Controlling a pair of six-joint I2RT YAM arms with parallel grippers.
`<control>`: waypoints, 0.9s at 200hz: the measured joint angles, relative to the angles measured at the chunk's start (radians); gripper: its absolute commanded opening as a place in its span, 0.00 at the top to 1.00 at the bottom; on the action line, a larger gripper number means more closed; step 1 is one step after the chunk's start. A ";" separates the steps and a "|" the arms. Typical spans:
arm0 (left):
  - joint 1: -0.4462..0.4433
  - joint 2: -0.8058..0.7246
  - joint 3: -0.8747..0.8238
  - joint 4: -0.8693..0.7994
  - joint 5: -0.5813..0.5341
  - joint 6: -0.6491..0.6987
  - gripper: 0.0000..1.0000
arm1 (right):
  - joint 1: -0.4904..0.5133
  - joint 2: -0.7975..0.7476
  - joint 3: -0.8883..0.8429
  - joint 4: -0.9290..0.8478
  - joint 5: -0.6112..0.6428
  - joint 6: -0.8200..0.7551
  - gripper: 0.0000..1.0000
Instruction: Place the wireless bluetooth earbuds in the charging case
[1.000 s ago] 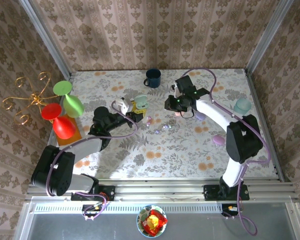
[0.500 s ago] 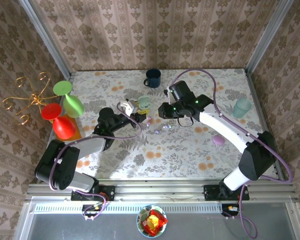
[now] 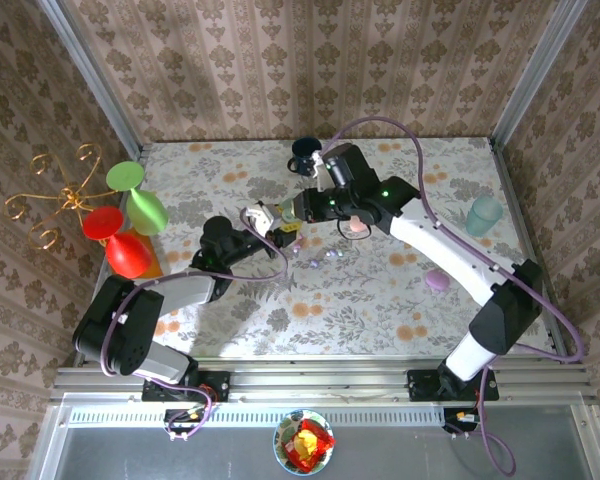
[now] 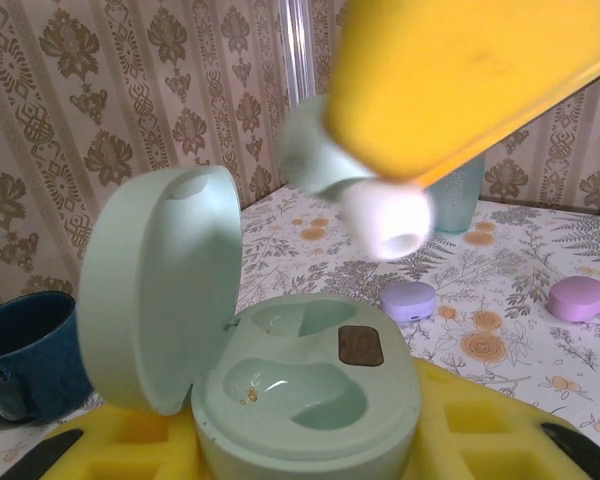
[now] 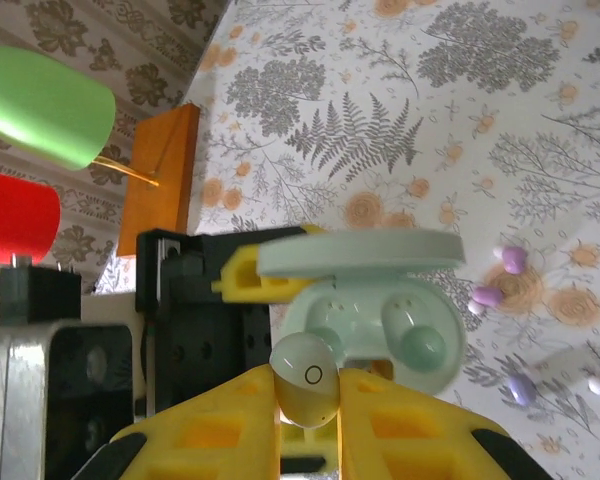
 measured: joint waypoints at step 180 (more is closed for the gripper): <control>-0.007 -0.026 0.015 -0.040 -0.030 0.003 0.77 | -0.001 0.090 0.068 -0.053 -0.045 -0.070 0.77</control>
